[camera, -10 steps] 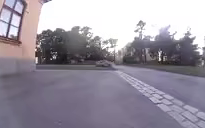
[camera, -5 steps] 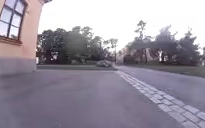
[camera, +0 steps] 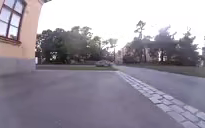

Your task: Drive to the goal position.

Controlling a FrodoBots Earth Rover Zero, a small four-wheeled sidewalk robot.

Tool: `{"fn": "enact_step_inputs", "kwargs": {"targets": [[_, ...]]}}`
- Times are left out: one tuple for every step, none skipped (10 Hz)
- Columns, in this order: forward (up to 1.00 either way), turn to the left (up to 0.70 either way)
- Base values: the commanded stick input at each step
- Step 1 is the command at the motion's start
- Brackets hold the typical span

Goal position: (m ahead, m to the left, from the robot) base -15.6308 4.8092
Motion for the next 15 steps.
{"fn": "enact_step_inputs", "kwargs": {"targets": [[0.5, 0.0], [0.5, 0.08], [0.5, 0.36], [0.5, 0.5], [0.5, 0.5], [0.5, 0.5], [0.5, 0.5], [0.5, 0.5], [0.5, 0.5], [0.5, 0.5], [0.5, 0.5], [0.5, 0.5], [0.5, 0.5], [0.5, 0.5], [0.5, 0.5]]}}
